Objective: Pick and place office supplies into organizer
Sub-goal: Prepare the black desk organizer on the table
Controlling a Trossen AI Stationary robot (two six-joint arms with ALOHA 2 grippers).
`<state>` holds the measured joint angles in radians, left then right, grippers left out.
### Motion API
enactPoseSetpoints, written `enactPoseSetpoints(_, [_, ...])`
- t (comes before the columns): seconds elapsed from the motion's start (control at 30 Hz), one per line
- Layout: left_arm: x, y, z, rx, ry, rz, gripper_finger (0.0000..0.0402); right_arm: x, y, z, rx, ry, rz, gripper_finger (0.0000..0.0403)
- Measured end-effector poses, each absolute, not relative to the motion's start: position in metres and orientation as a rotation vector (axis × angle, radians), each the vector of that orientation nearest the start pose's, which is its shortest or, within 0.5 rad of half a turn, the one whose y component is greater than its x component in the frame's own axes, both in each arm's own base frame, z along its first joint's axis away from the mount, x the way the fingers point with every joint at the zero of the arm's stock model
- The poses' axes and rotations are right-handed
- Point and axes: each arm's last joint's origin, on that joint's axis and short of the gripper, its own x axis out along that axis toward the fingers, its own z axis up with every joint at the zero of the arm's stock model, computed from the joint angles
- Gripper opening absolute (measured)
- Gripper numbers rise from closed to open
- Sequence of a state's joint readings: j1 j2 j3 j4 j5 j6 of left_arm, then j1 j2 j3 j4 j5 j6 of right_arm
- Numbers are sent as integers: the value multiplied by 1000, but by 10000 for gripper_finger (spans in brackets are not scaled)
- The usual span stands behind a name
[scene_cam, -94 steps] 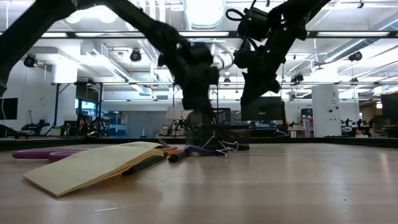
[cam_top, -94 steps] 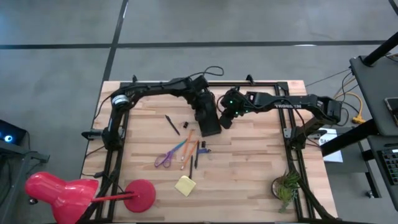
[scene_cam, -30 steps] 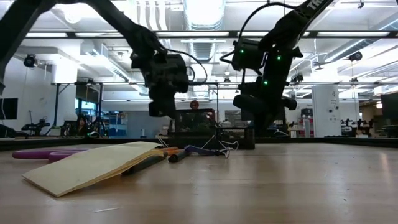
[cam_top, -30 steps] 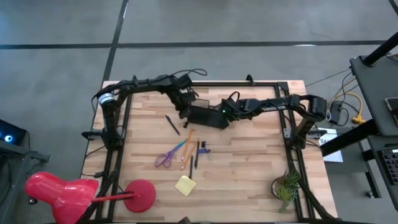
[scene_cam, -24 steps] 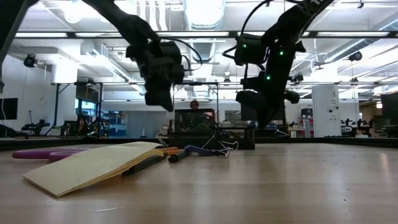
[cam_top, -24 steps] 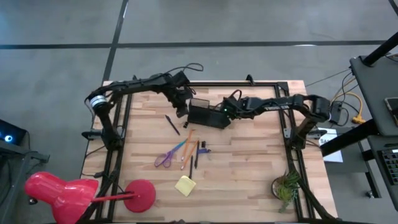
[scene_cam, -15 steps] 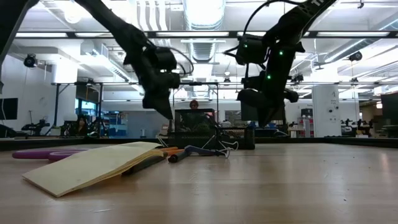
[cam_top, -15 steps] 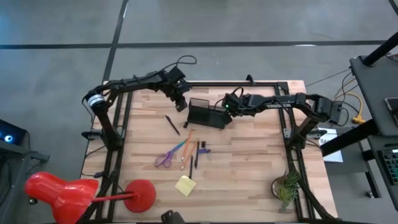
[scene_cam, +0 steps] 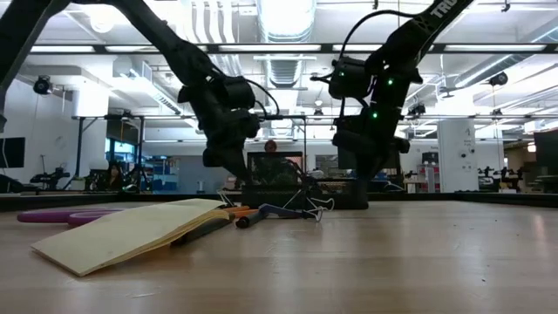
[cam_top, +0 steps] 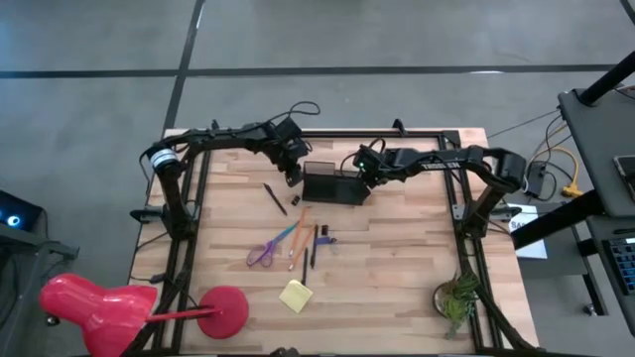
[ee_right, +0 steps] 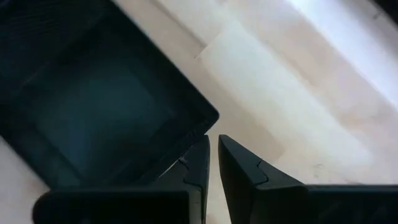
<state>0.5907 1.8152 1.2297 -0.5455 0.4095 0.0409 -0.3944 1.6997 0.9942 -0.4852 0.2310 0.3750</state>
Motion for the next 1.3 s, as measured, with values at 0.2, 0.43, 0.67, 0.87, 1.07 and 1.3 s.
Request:
enactPoseSetpoints(0.2, [307,182,196,-490,1013,132,1,284,-135,168,390,1094,-854,28])
enactPoseSetpoints(0.43, [298,186,200,-430,1076,272,1,278,-130,179,427,1101,-811,28])
enactPoseSetpoints(0.67, [307,192,208,-397,941,253,1,282,-119,180,467,1106,-736,28])
enactPoseSetpoints(0.87, [312,199,214,-362,846,269,1,287,-107,180,451,1107,-692,28])
enactPoseSetpoints(1.07, [307,208,214,-371,832,297,1,291,-97,180,463,1111,-639,28])
enactPoseSetpoints(1.3, [295,209,213,-422,911,312,1,283,-82,189,468,1170,-573,28])
